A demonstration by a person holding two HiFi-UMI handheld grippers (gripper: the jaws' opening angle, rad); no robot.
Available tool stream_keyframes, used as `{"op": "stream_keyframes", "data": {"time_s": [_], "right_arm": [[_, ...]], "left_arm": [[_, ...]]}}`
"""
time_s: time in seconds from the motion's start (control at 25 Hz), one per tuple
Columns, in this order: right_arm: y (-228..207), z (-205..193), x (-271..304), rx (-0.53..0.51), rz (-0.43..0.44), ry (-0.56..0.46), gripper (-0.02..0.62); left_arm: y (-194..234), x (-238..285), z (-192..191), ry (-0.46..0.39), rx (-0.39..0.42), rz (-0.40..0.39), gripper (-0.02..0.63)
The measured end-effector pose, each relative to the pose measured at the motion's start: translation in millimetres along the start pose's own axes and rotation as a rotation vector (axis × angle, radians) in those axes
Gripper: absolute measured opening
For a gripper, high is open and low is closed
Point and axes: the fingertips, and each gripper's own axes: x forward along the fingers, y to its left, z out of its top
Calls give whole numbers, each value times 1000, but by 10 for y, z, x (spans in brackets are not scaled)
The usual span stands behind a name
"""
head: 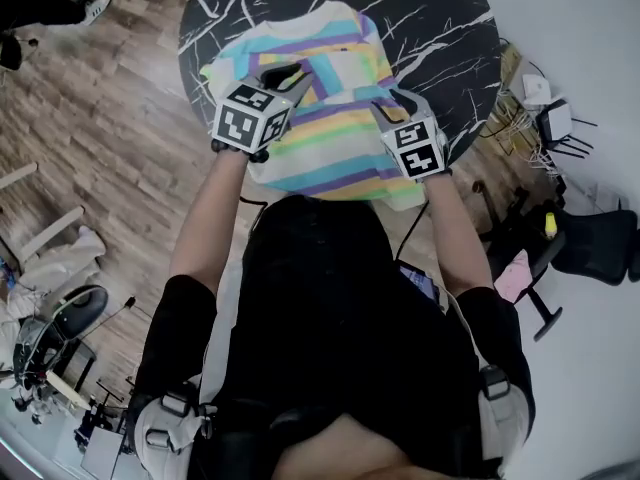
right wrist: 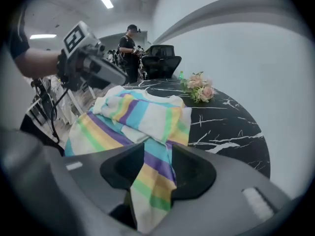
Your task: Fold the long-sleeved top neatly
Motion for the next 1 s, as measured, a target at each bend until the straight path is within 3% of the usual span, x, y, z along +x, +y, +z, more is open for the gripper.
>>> {"op": "stream_keyframes", "data": {"time_s": [0.12, 0.32, 0.52, 0.84, 0.92, 1.0], "right_arm": [[-83, -88, 77, -56, -26, 3, 166], [-220, -109, 211, -54, -19, -7, 140], [-289, -225, 292, -88, -2, 11, 123], [-365, -324, 318, -37, 62, -27, 63], [-385, -318, 323, -29, 69, -43, 61], [-415, -329, 315, -16, 67, -61, 51]], "left_arm": [[76, 301, 287, 1, -19, -20, 103], [189, 902, 556, 68, -42, -50, 103], [153, 1473, 440, 160, -165, -124, 104], [219, 1978, 291, 261, -310, -140, 101], [255, 2054, 294, 270, -337, -131, 33], [278, 2107, 326, 262, -359, -132, 15]]}}
